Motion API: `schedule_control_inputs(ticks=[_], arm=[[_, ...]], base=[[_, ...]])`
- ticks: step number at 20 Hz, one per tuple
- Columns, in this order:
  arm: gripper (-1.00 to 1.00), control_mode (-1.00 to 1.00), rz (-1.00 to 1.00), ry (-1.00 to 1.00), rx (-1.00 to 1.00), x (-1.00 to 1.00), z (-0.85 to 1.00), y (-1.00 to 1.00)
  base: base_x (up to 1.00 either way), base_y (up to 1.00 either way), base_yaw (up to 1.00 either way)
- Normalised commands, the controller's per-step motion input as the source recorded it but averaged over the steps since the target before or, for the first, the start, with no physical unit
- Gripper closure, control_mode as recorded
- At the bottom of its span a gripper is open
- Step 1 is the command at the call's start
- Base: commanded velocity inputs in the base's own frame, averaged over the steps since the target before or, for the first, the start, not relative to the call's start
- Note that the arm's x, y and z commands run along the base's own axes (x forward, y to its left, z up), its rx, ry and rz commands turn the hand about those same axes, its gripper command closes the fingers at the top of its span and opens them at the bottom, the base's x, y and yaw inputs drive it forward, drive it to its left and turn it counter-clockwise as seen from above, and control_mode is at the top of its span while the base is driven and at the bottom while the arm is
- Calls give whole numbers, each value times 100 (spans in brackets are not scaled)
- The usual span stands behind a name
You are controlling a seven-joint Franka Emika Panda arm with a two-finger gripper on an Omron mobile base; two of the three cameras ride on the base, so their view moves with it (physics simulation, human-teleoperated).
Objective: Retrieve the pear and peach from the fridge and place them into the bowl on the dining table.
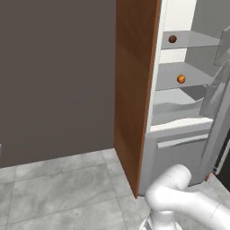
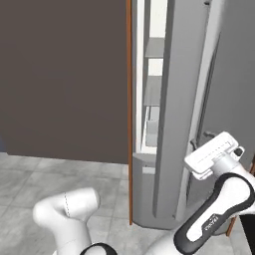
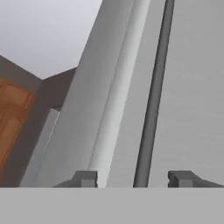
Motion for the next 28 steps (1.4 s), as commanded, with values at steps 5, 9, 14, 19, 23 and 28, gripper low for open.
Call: schedule_control_inputs(ticks=[5, 9, 14, 19, 23, 28], arm=[[100, -100, -25, -24, -26, -100, -8, -62], [100, -100, -44, -57, -41, -100, -30, 30], [100, -100, -45, -63, -35, -97, -11, 63], [100, -100, -32, -71, -37, -93, -10, 96], [100, -100, -18, -53, -57, -41, -43, 100], [100, -100, -14, -17, -63, 7, -20, 100]], base=[[0, 0, 0], [0, 0, 0], [0, 0, 0], [0, 0, 0], [0, 0, 0], [0, 0, 0]])
